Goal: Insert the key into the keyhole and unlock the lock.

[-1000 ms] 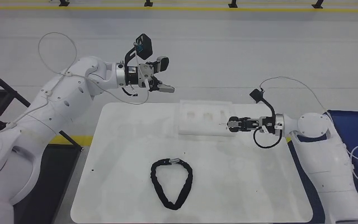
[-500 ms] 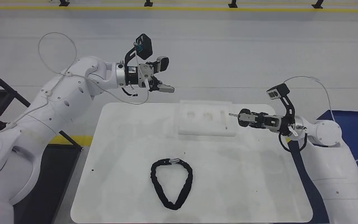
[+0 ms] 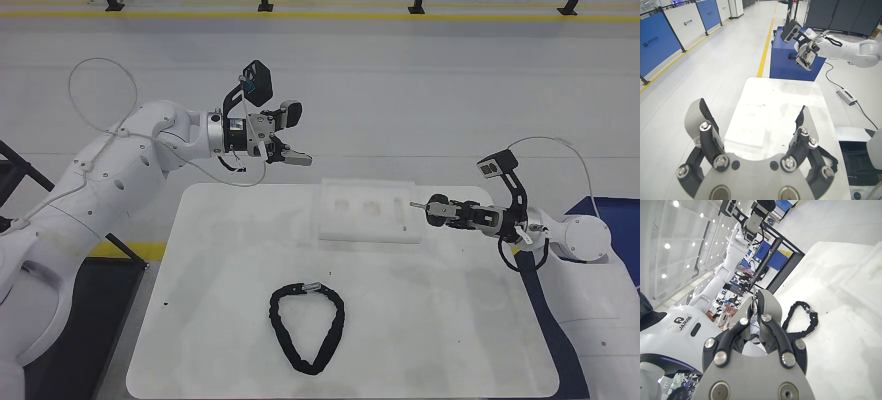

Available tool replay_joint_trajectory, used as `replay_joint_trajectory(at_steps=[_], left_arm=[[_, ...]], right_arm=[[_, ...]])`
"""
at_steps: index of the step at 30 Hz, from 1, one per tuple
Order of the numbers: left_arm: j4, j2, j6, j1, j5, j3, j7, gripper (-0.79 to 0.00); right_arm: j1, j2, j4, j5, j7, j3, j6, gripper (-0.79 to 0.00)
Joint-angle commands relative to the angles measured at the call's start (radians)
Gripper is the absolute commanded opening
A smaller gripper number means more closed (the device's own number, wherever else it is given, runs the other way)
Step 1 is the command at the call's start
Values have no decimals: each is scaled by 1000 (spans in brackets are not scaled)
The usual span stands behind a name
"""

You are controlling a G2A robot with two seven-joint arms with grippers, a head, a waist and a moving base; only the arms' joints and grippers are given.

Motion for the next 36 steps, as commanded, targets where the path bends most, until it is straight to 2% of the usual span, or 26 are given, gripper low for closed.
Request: replay_joint_trajectory(at_steps=[1,5,7,12,19,25,36], left_arm=[[0,0,0,0,-1,0,-1,0],[-1,0,6,4,1,0,-2,0],[-17,1,33,25,28,-6,-16,0],[-19,1,11,73,88,-24,-32,0],[17,-19,0,149,215,-28,-26,0],[42,-40,0,214,357,0,42,0],[63,-68,0,329,587,0,170,0]], right_arm=[[0,0,0,0,0,0,0,-785],[0,0,0,0,0,0,0,-785],[0,0,0,0,0,0,0,-785],[0,0,0,0,0,0,0,-785],[0,0,0,0,0,0,0,-785],[0,0,0,0,0,0,0,-785],[0,0,0,0,0,0,0,-785]])
